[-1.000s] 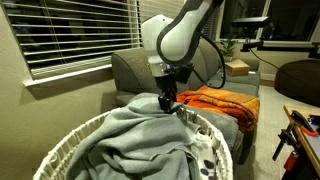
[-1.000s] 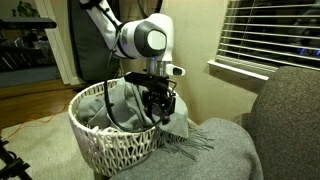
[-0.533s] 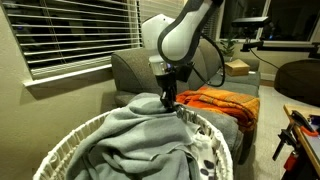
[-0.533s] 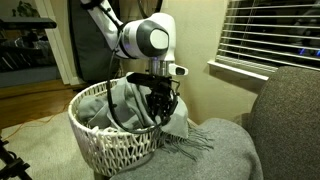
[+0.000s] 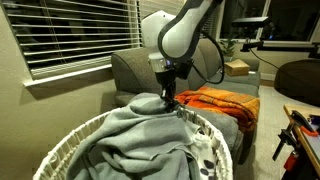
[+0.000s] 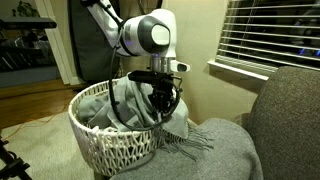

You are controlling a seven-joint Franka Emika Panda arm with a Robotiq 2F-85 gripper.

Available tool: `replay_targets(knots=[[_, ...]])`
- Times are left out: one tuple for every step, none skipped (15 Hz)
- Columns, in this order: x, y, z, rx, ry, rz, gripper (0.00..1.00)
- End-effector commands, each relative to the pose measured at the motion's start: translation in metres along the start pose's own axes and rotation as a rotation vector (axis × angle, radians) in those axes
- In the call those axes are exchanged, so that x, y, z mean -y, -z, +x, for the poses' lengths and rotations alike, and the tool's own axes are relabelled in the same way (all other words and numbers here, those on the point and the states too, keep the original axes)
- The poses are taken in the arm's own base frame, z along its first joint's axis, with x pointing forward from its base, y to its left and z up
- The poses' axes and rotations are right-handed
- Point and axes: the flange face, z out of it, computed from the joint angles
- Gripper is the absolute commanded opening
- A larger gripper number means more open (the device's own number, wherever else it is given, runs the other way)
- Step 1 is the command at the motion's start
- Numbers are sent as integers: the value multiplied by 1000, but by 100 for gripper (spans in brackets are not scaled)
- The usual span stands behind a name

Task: Put the fleece inside the basket

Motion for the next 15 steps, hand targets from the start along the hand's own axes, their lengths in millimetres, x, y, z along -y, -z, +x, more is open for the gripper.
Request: replay_targets(knots=[[19,33,-11,-19,2,-21,2],[26,42,-13,-27,7,-23,2],[33,49,-14,-32,10,-26,2],[41,58,-15,-40,15,-29,2],[49,66,-17,-44,21,-35,2],[58,75,-19,-47,29,-38,2],[67,82,-21,-48,33,-42,2],[76,90,-24,-50,39,-44,2],[84,97,-26,-52,47,-44,2],[94,104,-28,-54,55,-45,2],[103,111,-30,-55,63,-44,2],[113,116,-31,-55,74,-44,2],[121,122,-31,-57,86,-41,2],[130,128,-32,-61,100,-37,2],[138,132,-32,-65,113,-33,2]])
